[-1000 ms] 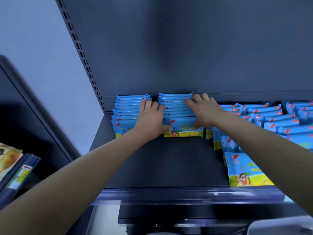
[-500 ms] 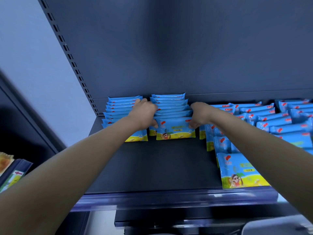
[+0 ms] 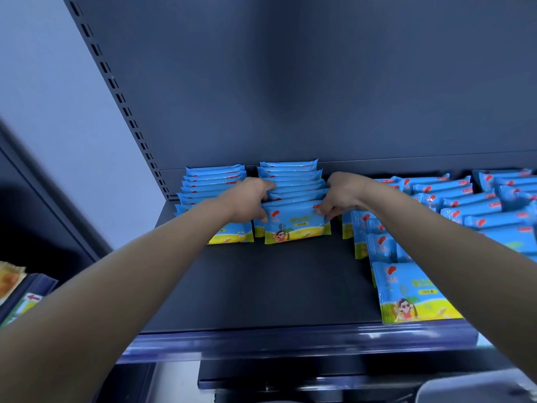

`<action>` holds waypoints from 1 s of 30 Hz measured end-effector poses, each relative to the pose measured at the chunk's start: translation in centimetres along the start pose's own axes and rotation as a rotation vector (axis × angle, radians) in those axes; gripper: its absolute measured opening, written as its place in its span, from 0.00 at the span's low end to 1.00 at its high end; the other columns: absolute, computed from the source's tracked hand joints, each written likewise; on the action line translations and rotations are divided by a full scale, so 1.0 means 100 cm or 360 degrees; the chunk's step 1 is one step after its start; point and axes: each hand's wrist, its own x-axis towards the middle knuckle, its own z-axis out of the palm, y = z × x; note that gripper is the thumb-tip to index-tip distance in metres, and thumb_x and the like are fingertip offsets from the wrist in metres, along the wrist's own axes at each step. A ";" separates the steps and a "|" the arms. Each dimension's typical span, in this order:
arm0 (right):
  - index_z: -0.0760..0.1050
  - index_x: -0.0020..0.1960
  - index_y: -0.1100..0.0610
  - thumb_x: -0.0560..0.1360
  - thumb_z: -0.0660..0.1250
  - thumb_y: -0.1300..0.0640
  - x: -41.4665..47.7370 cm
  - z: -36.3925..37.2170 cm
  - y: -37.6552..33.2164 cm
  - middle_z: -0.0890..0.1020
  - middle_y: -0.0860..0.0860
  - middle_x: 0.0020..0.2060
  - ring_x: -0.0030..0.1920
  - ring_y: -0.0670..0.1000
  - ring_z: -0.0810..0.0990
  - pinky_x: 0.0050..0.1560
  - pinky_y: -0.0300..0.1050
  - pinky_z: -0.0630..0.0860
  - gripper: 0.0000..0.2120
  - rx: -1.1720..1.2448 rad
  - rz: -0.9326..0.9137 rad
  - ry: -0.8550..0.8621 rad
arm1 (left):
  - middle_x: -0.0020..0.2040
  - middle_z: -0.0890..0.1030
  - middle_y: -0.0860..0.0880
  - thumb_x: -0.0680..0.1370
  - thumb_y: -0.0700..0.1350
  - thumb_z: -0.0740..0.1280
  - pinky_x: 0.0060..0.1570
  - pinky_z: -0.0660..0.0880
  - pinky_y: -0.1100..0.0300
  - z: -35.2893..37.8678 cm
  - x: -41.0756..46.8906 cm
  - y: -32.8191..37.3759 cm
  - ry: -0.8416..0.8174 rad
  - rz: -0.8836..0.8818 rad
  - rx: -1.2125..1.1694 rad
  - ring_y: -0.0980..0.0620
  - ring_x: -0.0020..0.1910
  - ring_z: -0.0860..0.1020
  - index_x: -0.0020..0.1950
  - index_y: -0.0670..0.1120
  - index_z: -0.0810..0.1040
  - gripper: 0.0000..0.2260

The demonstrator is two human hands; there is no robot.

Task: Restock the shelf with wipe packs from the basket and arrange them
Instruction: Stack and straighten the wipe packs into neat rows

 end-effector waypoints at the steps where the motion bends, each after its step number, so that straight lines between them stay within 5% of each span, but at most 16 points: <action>1: 0.77 0.51 0.69 0.69 0.73 0.67 0.001 0.000 0.000 0.84 0.60 0.46 0.47 0.58 0.84 0.56 0.52 0.79 0.12 0.0023 0.0008 -0.0003 | 0.50 0.78 0.47 0.68 0.40 0.75 0.50 0.74 0.53 0.000 -0.001 0.000 0.0000 0.0002 -0.0021 0.47 0.50 0.76 0.64 0.43 0.71 0.26; 7: 0.76 0.53 0.71 0.68 0.74 0.67 0.002 0.000 -0.001 0.83 0.64 0.48 0.49 0.59 0.84 0.57 0.54 0.78 0.16 0.0043 0.0033 0.0046 | 0.42 0.74 0.52 0.71 0.39 0.72 0.56 0.60 0.57 -0.005 -0.003 -0.008 0.0037 0.0023 0.0143 0.51 0.45 0.70 0.69 0.48 0.66 0.29; 17: 0.77 0.47 0.61 0.68 0.76 0.61 -0.002 0.004 0.001 0.84 0.56 0.45 0.43 0.55 0.85 0.52 0.50 0.81 0.12 -0.0058 -0.0030 0.0118 | 0.48 0.76 0.50 0.74 0.31 0.61 0.55 0.69 0.56 0.002 -0.003 -0.003 0.0125 0.0023 -0.0058 0.46 0.53 0.73 0.68 0.47 0.67 0.24; 21: 0.75 0.43 0.58 0.68 0.76 0.61 -0.002 0.005 0.001 0.82 0.54 0.43 0.43 0.55 0.84 0.51 0.49 0.81 0.10 -0.0043 -0.0046 0.0133 | 0.55 0.68 0.52 0.71 0.44 0.67 0.62 0.59 0.55 0.003 -0.008 -0.001 0.0212 0.0057 0.0008 0.51 0.57 0.69 0.67 0.49 0.67 0.25; 25: 0.75 0.43 0.59 0.69 0.75 0.63 -0.002 0.007 -0.002 0.82 0.56 0.46 0.47 0.56 0.84 0.52 0.51 0.81 0.09 -0.0025 -0.0028 0.0138 | 0.64 0.63 0.48 0.66 0.64 0.70 0.66 0.57 0.52 0.014 -0.007 0.004 0.0153 -0.0010 0.0401 0.47 0.63 0.65 0.73 0.48 0.58 0.42; 30: 0.75 0.43 0.64 0.68 0.75 0.61 -0.005 0.003 -0.002 0.82 0.58 0.40 0.42 0.55 0.84 0.47 0.47 0.82 0.10 -0.0063 0.0035 0.0173 | 0.67 0.60 0.43 0.69 0.56 0.72 0.64 0.62 0.55 0.027 -0.003 0.008 0.0220 -0.0030 0.0377 0.42 0.59 0.69 0.73 0.43 0.57 0.39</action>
